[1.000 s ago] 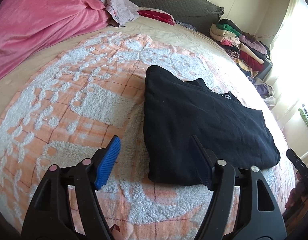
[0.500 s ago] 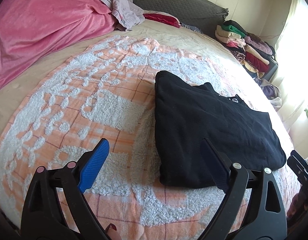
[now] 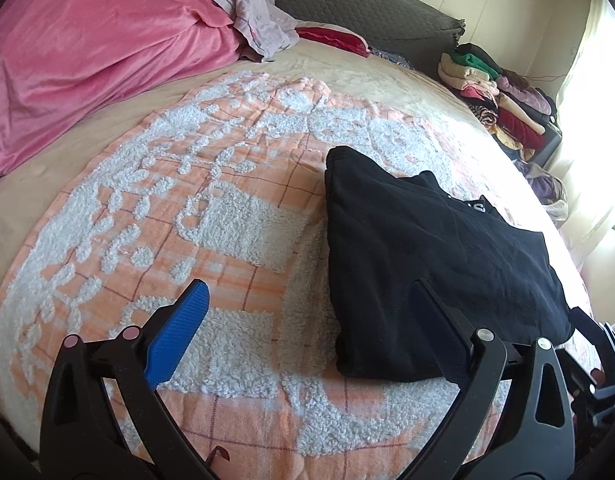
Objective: Fold small clothes
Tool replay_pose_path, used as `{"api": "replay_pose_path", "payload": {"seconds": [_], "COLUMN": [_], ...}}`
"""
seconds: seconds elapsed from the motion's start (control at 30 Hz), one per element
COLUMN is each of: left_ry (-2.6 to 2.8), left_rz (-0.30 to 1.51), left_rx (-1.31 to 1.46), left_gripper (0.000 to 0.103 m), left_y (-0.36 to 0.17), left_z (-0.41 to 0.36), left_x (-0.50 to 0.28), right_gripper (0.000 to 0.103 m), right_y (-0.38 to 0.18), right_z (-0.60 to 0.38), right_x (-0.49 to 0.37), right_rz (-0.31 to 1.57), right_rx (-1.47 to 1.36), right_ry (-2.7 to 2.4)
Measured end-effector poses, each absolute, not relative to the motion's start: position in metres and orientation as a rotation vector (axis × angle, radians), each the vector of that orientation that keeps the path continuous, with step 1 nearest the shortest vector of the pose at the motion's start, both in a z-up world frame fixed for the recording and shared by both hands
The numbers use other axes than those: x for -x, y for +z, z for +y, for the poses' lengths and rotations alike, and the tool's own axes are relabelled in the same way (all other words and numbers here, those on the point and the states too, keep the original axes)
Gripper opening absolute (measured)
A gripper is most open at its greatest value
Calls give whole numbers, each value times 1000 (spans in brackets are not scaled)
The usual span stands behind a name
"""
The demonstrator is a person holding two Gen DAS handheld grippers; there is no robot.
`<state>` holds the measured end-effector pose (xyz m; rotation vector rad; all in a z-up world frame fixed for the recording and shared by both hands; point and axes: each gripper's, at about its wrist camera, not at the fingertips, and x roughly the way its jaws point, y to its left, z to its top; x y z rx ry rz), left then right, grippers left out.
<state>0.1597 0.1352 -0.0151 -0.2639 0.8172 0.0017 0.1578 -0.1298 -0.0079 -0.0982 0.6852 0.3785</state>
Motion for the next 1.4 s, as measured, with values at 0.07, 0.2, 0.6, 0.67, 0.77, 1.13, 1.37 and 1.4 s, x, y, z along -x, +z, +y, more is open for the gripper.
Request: {"api": "replay_pose_path", "payload": {"seconds": [0.07, 0.2, 0.6, 0.67, 0.77, 1.13, 1.37, 1.4], "left_ry": [3, 7, 58, 59, 60, 79, 96, 95], "left_rz": [826, 843, 866, 874, 891, 919, 922, 927], "left_rx": [267, 275, 210, 202, 205, 200, 261, 269], "left_gripper": [93, 93, 93, 93, 93, 93, 93, 93], "left_y": [-16, -19, -23, -25, -28, -35, -35, -36], "left_z": [137, 140, 142, 142, 143, 142, 157, 159], "left_x": [-160, -163, -187, -191, -198, -214, -239, -243], "right_gripper": [98, 98, 98, 98, 98, 98, 98, 98], "right_y": [-9, -13, -44, -50, -57, -79, -85, -85], "right_z": [-121, -102, -46, -41, -33, -12, -2, -1], "right_x": [-158, -158, -162, -163, -165, -178, -190, -191], "right_rz": [686, 682, 710, 717, 724, 727, 714, 711], "right_rx": [114, 159, 341, 361, 388, 471, 505, 512], "right_ry": [395, 425, 493, 499, 501, 475, 437, 432]}}
